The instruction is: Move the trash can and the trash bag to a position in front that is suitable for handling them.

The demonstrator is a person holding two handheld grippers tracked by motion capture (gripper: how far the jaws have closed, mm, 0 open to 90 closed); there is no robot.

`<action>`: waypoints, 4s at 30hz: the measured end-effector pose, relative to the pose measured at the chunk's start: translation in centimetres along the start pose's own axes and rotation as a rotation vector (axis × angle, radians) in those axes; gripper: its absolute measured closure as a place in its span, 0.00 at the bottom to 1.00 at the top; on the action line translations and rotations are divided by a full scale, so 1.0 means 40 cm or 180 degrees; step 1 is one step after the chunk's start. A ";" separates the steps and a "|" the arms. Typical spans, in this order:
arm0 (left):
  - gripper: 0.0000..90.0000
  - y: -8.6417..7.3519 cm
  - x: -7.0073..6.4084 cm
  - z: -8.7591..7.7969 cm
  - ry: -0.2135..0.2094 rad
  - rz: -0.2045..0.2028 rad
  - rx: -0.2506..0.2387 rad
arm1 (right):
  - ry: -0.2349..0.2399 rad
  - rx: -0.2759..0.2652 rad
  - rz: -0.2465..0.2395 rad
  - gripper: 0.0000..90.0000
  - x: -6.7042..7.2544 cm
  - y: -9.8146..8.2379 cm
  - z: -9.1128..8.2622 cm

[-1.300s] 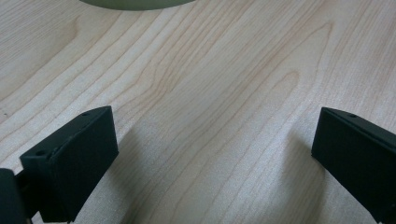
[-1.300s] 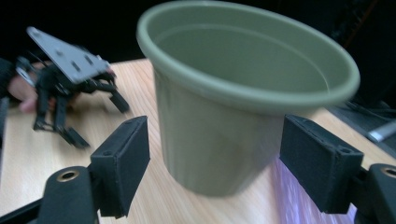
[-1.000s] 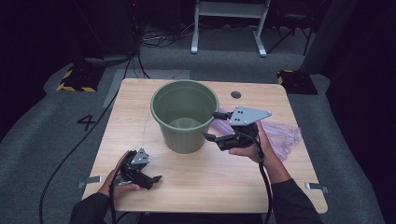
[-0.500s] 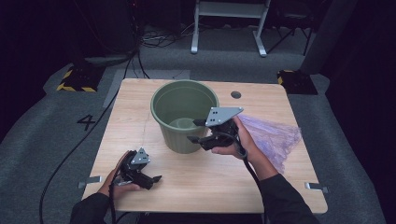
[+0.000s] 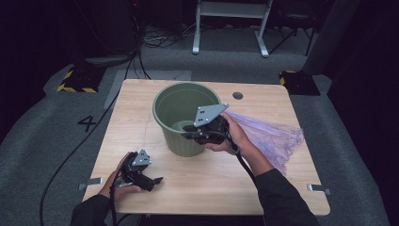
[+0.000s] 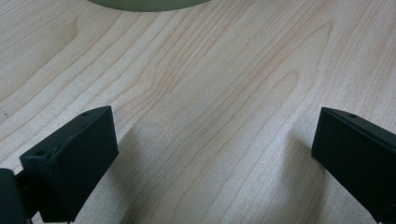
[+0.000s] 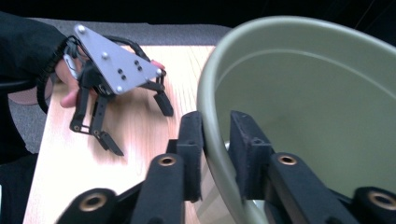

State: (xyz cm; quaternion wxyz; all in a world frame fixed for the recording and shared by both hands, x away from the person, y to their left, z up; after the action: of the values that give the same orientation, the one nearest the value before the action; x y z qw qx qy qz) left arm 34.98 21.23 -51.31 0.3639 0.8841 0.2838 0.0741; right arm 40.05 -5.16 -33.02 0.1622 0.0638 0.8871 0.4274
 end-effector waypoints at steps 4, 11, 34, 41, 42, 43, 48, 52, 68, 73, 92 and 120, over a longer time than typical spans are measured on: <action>0.00 0.000 0.000 0.000 -0.0001 0.0004 0.0003 | 0.0075 -0.0016 -0.0069 0.89 0.021 0.006 -0.003; 0.00 0.000 0.000 0.000 -0.0003 0.0001 0.0001 | 0.0101 -0.0046 -0.0269 0.89 0.078 -0.003 -0.042; 0.00 0.000 0.000 0.000 -0.0002 0.0002 0.0001 | -0.0677 -0.0568 0.0227 0.58 0.080 -0.185 -0.309; 0.00 0.000 0.000 0.000 -0.0002 0.0002 0.0001 | -0.1225 -0.0327 0.0674 0.55 0.042 -0.317 -0.359; 0.00 0.000 0.000 0.000 -0.0002 0.0002 0.0002 | -0.1265 -0.0278 0.0736 0.55 0.038 -0.337 -0.356; 0.00 0.000 0.000 0.000 -0.0002 0.0001 0.0001 | -0.1322 -0.0198 0.0783 0.55 0.035 -0.355 -0.350; 0.00 0.000 0.000 0.000 -0.0002 0.0001 0.0001 | -0.1496 0.0132 0.1074 0.53 0.020 -0.453 -0.299; 0.00 0.000 0.000 0.000 -0.0001 0.0000 0.0000 | -0.1545 0.0409 0.1214 0.54 0.010 -0.527 -0.255; 0.00 0.000 0.000 0.000 -0.0001 0.0002 0.0000 | -0.1709 0.0649 0.1564 0.73 -0.030 -0.695 -0.239; 0.00 0.000 0.000 0.000 0.0000 0.0000 -0.0001 | -0.1751 0.0696 0.1589 0.85 -0.044 -0.719 -0.247; 0.00 0.000 0.000 0.000 -0.0002 0.0002 0.0001 | -0.2203 0.0739 0.1588 0.71 -0.055 -0.729 -0.310; 0.00 0.002 0.000 0.002 0.0013 -0.0006 -0.0001 | -0.1016 0.0117 0.1230 0.29 -0.003 -0.462 -0.033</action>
State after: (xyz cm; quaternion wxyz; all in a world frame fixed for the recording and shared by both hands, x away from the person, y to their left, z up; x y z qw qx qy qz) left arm 35.04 21.13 -51.31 0.3636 0.8835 0.2853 0.0756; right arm 40.17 -17.75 -46.64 0.2144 0.3019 0.8292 0.4188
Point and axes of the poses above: each handheld gripper's, and its own axes: z roughly forward along the jaws, y roughly out of its top, x roughly to its left, the point moved 1 cm from there along z, roughly forward along the jaws, and after that the axes turned 5 degrees about -y, right-handed, at the moved point
